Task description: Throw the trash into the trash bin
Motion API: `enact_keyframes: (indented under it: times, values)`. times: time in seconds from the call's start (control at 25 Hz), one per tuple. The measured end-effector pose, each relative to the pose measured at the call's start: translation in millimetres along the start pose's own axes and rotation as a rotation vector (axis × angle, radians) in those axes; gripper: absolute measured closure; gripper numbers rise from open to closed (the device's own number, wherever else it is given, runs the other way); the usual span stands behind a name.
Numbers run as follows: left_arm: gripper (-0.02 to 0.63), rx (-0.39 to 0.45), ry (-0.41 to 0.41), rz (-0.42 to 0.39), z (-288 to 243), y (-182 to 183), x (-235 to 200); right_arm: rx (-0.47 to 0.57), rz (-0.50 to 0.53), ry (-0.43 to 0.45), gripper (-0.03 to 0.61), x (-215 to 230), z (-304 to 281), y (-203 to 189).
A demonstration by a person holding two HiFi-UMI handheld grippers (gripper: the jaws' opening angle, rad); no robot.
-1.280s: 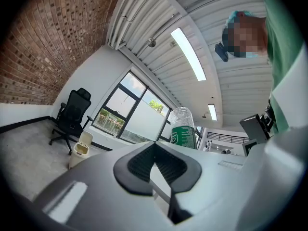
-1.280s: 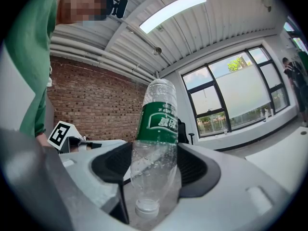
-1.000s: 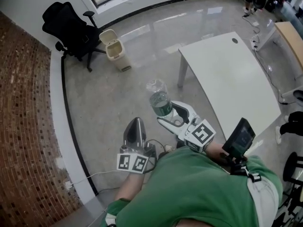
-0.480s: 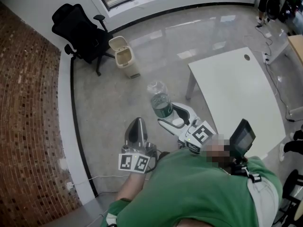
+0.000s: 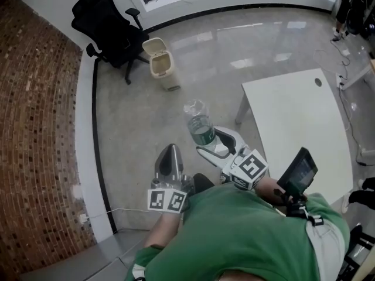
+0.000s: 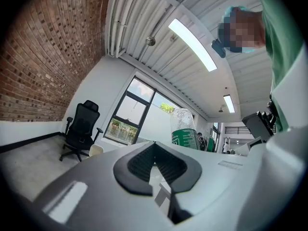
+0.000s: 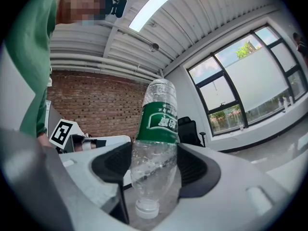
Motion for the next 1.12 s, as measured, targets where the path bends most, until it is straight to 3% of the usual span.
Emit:
enact_keyframes:
  times: [0.32,1.12]
  values:
    - [0.606,-0.013,0.002,0.016,-17.6,0.0,-42.5,-0.034,0.001,-0.016,0.284,4.8,-46.2,-2.0]
    - [0.606,-0.006,-0.159,0.037,-63.5,32.1,-191.6,0.003,0.067,-0.121,0.284,-20.0,-196.7,5.1]
Point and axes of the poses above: the fingertips, and each gripper's own axes: z backward along the fingers, x to its right, y out of its top, the point moved 7 cm from there along z, backward along the fingers, and after that the axes turned 8 degrees about -z, right-handed, at the moved point
